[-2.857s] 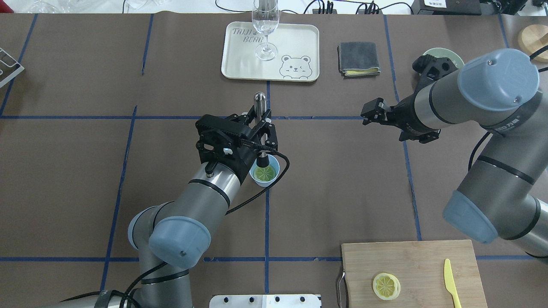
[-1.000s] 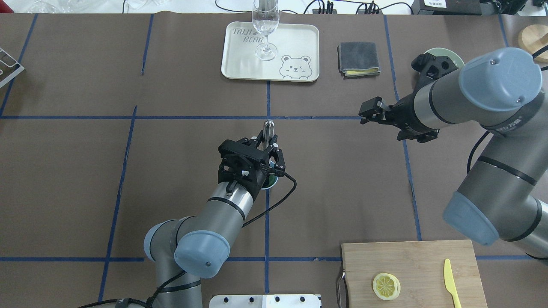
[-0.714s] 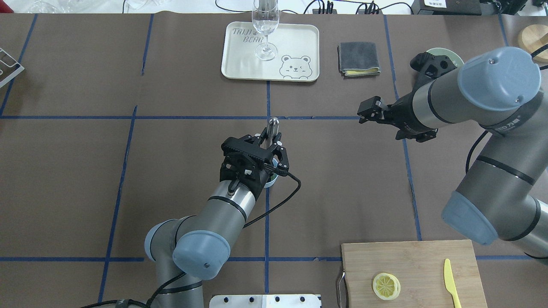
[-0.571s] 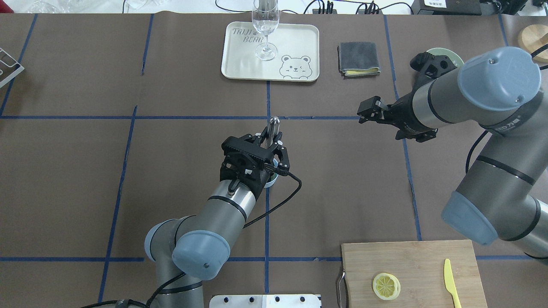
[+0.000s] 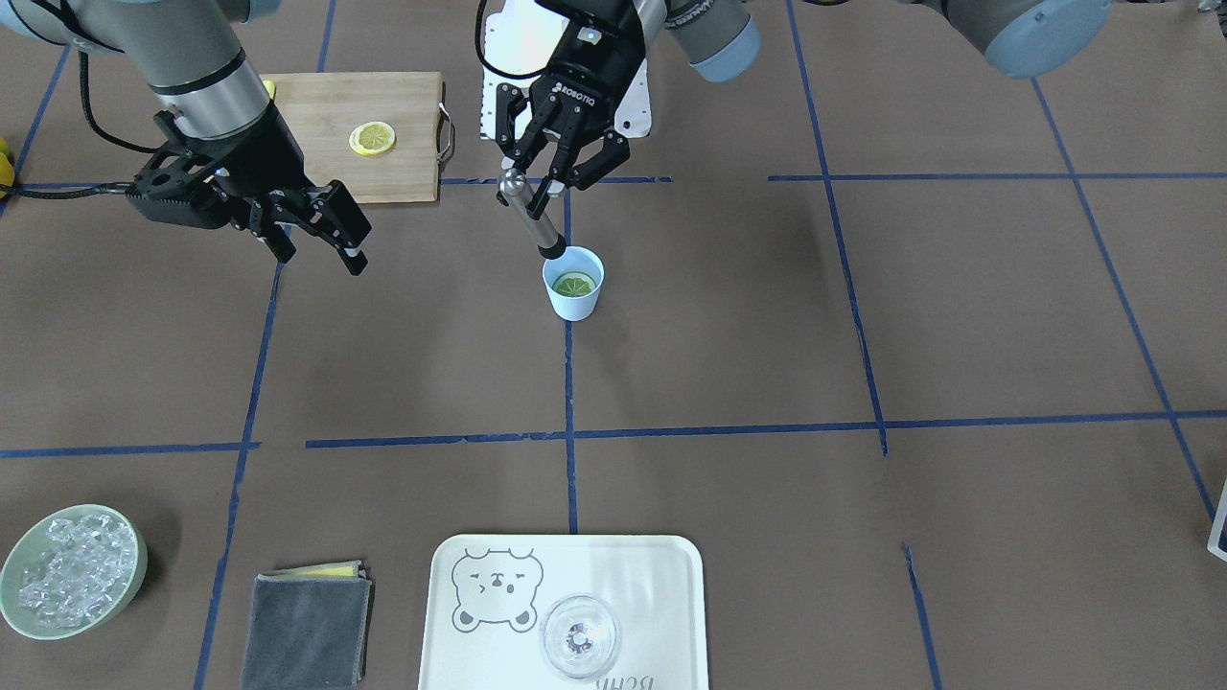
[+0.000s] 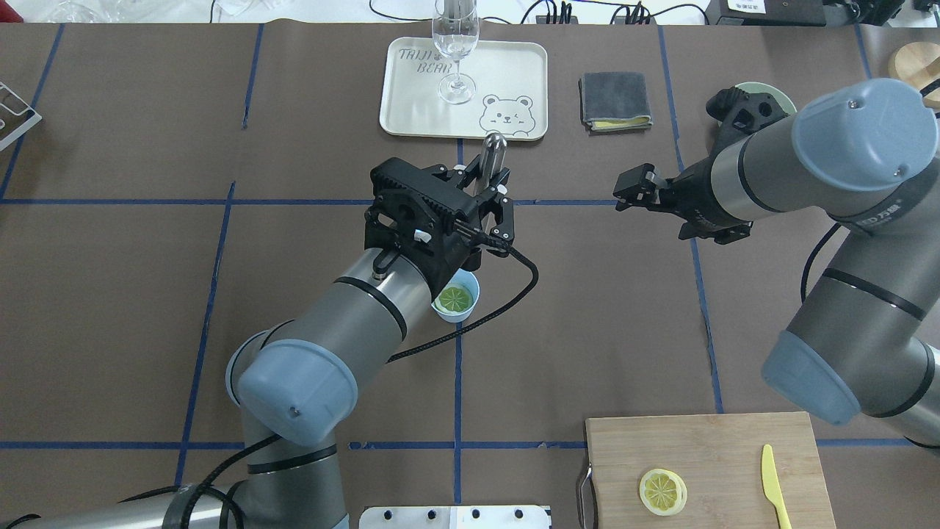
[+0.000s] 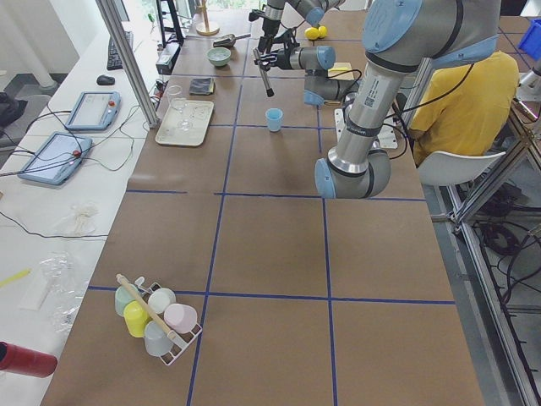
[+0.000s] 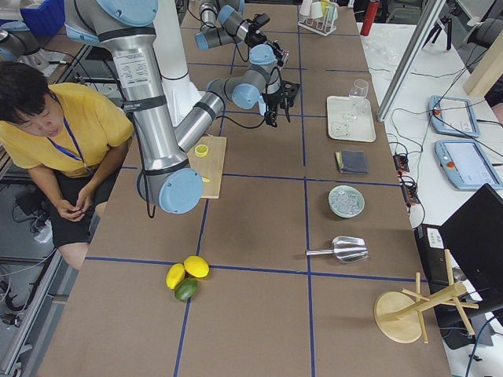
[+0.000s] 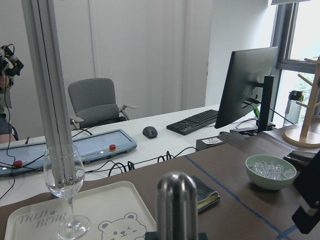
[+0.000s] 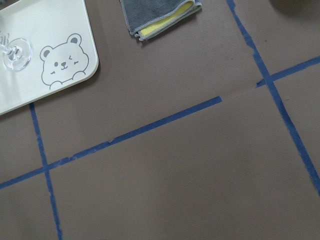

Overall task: Squeeze lemon into cup
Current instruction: 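Lift the muddler out of the cup with the left gripper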

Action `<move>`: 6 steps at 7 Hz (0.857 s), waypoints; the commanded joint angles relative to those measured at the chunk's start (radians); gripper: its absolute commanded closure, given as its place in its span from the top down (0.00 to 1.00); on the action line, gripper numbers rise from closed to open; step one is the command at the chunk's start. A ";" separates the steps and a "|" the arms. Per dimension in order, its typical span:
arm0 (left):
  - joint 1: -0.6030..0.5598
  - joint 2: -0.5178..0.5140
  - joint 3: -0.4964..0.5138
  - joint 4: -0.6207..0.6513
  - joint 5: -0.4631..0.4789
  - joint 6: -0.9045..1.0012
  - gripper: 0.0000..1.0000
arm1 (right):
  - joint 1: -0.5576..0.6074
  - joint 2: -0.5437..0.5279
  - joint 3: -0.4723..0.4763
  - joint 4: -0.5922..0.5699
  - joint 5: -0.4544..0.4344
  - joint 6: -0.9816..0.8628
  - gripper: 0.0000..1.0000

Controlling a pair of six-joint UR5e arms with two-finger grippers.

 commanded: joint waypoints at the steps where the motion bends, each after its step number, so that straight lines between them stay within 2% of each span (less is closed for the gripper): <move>1: -0.052 0.022 -0.026 0.021 -0.045 -0.016 0.00 | 0.002 -0.009 0.016 -0.003 0.000 0.003 1.00; 2: -0.070 0.066 -0.036 0.107 -0.048 -0.089 0.00 | 0.002 -0.009 0.019 -0.003 -0.002 0.004 1.00; 3: -0.124 0.085 -0.041 0.129 -0.152 -0.107 0.00 | 0.000 -0.009 0.021 -0.003 -0.003 0.007 1.00; 4: -0.209 0.130 -0.041 0.148 -0.353 -0.107 0.00 | 0.000 -0.009 0.021 -0.003 -0.003 0.007 1.00; 6: -0.355 0.289 -0.040 0.150 -0.720 -0.107 0.00 | 0.000 -0.019 0.019 -0.003 -0.005 0.007 1.00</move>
